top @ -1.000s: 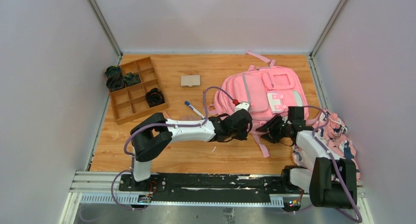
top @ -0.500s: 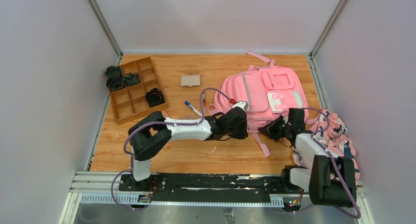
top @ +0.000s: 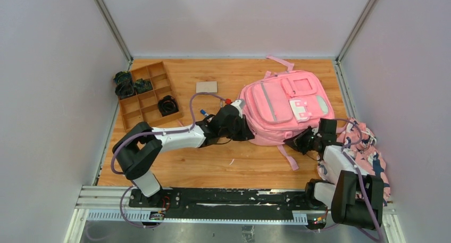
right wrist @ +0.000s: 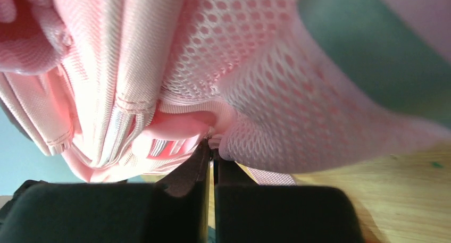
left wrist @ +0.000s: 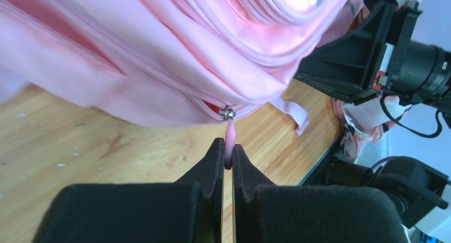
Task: Pack the student bag
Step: Zip the student bag at the center of the board.
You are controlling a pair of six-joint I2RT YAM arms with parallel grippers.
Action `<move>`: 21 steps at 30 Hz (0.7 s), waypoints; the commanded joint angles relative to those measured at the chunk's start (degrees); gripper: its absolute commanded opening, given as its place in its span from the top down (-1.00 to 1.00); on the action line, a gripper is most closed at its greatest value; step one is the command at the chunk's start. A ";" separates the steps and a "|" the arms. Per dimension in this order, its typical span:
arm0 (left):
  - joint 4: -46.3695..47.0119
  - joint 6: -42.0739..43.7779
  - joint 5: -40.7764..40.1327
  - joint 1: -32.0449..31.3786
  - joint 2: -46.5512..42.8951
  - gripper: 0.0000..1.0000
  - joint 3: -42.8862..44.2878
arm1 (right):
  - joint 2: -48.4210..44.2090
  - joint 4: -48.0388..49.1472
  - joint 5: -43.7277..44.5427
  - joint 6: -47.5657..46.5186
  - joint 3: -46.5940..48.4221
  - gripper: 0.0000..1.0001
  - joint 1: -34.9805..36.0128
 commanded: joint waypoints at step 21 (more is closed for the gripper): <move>-4.74 11.79 13.81 15.46 -3.78 1.00 3.34 | 2.55 -5.31 -2.39 -13.53 10.35 0.16 -14.79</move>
